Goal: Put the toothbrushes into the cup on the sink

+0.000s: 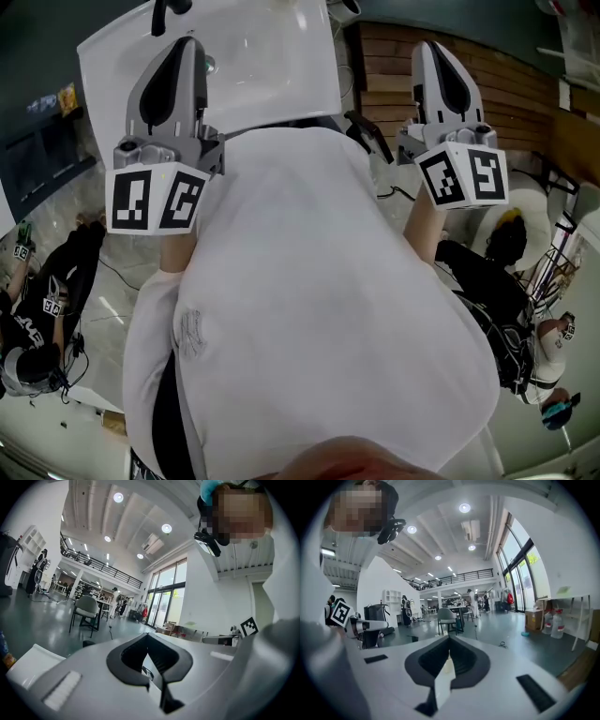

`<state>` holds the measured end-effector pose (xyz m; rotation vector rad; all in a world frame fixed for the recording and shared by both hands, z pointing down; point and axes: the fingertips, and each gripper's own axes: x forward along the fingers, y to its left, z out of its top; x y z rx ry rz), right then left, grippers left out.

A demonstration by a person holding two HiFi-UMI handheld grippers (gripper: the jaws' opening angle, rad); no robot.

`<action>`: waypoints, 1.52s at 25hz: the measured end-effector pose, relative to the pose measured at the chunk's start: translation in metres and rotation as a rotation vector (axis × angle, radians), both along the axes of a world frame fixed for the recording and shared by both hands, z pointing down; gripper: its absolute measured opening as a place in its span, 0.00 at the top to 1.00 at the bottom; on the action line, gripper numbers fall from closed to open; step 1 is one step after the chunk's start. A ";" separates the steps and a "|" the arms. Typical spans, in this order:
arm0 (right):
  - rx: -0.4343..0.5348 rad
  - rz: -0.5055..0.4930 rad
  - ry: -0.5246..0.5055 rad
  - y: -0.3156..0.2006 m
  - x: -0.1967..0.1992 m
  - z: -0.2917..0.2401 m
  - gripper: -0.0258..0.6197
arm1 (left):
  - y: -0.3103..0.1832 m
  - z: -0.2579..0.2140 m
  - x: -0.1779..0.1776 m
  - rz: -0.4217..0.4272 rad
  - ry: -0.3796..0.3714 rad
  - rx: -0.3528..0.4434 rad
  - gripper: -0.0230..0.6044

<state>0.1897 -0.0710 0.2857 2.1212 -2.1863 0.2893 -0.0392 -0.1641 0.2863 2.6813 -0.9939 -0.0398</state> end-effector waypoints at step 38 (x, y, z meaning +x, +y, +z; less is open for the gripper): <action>0.001 -0.152 -0.024 0.031 -0.011 -0.006 0.94 | 0.064 -0.016 0.015 -0.051 0.033 0.010 0.97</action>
